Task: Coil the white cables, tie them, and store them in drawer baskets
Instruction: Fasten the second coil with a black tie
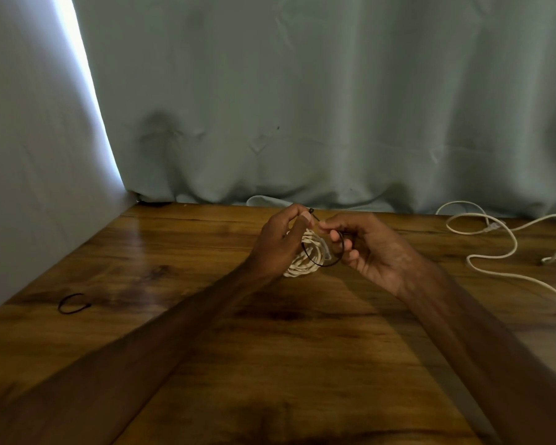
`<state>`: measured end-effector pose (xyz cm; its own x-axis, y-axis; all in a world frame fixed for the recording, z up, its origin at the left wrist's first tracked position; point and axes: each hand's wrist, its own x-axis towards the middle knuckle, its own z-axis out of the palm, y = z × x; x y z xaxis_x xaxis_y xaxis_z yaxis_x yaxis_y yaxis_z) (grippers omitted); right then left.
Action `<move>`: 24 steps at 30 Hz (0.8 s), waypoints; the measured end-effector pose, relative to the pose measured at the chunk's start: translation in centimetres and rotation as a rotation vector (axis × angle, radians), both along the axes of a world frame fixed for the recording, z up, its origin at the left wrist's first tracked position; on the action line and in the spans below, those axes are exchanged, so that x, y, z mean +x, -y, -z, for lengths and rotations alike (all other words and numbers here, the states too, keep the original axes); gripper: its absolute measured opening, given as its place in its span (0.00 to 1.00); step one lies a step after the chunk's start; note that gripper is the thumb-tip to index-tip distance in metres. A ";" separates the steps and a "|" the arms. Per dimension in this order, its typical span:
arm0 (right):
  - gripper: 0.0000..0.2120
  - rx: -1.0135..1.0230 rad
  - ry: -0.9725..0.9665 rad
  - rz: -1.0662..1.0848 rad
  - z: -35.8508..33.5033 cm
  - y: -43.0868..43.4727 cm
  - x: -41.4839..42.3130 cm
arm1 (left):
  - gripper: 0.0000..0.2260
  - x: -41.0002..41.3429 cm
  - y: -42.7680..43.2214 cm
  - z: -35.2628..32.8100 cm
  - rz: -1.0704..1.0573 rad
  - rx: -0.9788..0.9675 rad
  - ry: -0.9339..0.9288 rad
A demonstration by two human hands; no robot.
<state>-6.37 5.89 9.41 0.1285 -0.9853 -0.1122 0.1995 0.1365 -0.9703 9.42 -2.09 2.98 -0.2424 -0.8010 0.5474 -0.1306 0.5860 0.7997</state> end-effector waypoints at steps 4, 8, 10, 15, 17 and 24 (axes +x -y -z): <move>0.07 -0.011 0.016 0.023 -0.2 -0.1 0.1 | 0.10 -0.1 0.0 0.0 -0.008 -0.003 0.004; 0.15 -0.035 0.031 0.037 -0.2 -0.2 0.1 | 0.11 0.0 -0.1 -0.1 0.000 -0.014 -0.022; 0.14 -0.034 0.046 0.046 -0.2 -0.1 0.1 | 0.12 -0.1 -0.1 -0.1 -0.002 -0.021 -0.022; 0.07 -0.041 0.046 0.052 -0.1 -0.2 0.1 | 0.11 -0.2 -0.5 -0.4 -0.011 -0.051 0.012; 0.06 -0.044 0.034 0.060 -0.1 -0.2 0.1 | 0.10 -0.3 -0.8 -0.5 -0.022 -0.066 0.025; 0.04 -0.029 0.029 0.071 0.0 0.1 0.0 | 0.10 -0.6 -1.6 -0.6 -0.036 -0.108 0.093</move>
<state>-6.40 5.83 9.40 0.0613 -0.9949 -0.0805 0.2360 0.0928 -0.9673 8.78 -0.52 3.58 -0.2682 -0.7475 0.6077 -0.2239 0.6619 0.7154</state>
